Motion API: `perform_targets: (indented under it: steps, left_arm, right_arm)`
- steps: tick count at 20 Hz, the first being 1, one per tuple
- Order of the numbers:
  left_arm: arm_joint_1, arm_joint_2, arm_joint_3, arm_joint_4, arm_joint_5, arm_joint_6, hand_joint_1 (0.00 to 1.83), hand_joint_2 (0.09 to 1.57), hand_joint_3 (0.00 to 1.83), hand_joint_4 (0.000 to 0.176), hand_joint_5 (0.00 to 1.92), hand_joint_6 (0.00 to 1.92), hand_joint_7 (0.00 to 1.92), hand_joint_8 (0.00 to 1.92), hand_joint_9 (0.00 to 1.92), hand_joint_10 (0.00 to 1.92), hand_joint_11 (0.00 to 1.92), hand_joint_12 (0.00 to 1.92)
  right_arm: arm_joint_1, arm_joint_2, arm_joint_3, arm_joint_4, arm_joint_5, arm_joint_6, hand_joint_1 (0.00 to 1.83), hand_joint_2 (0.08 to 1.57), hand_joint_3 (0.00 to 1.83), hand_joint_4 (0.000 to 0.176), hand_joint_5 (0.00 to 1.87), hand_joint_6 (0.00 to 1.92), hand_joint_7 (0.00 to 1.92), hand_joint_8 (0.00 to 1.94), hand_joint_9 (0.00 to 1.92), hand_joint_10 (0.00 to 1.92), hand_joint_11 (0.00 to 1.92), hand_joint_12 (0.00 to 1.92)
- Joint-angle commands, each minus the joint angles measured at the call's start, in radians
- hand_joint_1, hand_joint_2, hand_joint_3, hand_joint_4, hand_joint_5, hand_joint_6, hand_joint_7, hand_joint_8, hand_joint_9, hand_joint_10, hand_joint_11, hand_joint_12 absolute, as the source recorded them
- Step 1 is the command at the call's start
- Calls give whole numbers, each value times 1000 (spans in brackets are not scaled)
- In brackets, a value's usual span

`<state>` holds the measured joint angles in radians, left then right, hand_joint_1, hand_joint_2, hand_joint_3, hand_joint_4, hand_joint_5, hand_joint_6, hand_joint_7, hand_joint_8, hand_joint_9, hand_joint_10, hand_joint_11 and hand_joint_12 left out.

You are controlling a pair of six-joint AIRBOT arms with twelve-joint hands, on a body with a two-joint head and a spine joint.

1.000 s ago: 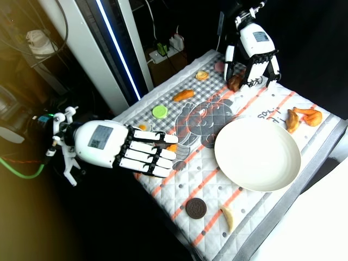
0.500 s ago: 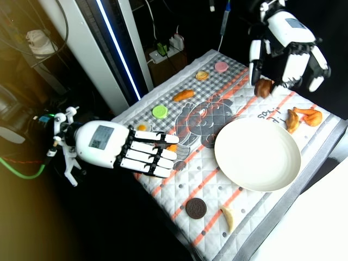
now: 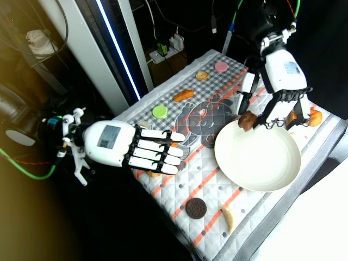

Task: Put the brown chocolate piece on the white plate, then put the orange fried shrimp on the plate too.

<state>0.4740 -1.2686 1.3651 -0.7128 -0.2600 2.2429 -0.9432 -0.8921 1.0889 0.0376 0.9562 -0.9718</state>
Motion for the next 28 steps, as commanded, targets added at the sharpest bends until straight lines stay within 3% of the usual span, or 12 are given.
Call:
perform_targets:
  steps: [1,4,8,12,13,15,16,17,18,21,27,28]
  left_arm:
    - [-5,11,-12,8,-114,-6,915,999,2,113,465,0,553,1,577,7,15,1092]
    - [13,53,-81,58,-178,-30,849,966,0,161,261,0,364,0,427,0,0,1096]
    - [91,158,-223,215,-348,-258,753,907,0,176,200,9,273,1,329,0,0,972]
    - [149,222,-312,294,-454,-361,897,855,0,166,241,13,290,7,325,0,0,982]
    - [157,233,-327,301,-467,-361,932,848,0,121,262,12,295,5,315,0,0,925]
    - [166,246,-346,309,-484,-361,989,834,0,98,258,3,292,2,296,2,0,823]
    - [168,248,-350,309,-488,-361,979,828,0,98,264,3,297,2,309,6,0,858]
    - [170,249,-350,309,-489,-361,975,815,0,112,272,3,318,6,343,15,0,946]
    - [172,249,-350,304,-489,-361,1003,804,0,136,278,3,335,6,376,19,0,1055]
    - [179,253,-356,296,-492,-361,1032,813,0,141,281,3,352,3,393,10,0,1059]
    - [259,320,-440,280,-605,-363,1016,839,6,112,280,0,348,0,376,0,0,1041]
    - [284,342,-466,275,-642,-366,965,850,7,88,293,4,350,1,402,9,0,1076]
  right_arm:
    - [17,-5,6,5,99,1,556,1054,0,166,0,0,2,1,0,0,8,3]
    - [37,-29,23,-1,72,1,618,1023,0,139,193,8,206,7,199,13,147,90]
    - [56,-56,50,-1,33,1,851,1029,0,5,586,9,629,13,645,31,231,1043]
    - [56,-63,63,14,-1,1,934,1011,0,0,718,5,755,13,771,46,295,1168]
    - [55,-67,64,18,-5,1,973,1006,0,0,774,12,810,26,842,85,355,1284]
    - [51,-74,67,22,-10,1,1047,980,7,0,928,12,963,98,771,771,524,1513]
    - [50,-77,67,22,-11,1,1085,1032,20,44,1060,629,992,222,730,1111,617,1588]
    - [50,-78,67,23,-12,1,1111,1060,9,0,1059,805,926,662,803,1338,778,1697]
    - [50,-79,67,22,-14,1,1228,1107,0,0,1001,837,984,1133,846,1363,865,1657]
    - [50,-81,70,22,-20,1,1230,1102,0,33,983,1026,1010,1005,917,1373,931,1588]
    - [90,-81,75,-1,-19,1,1363,1116,6,0,732,1586,927,1172,843,1711,860,1869]
    - [114,-83,79,-10,-19,1,1375,1029,0,0,743,1589,775,1625,862,1766,859,1914]
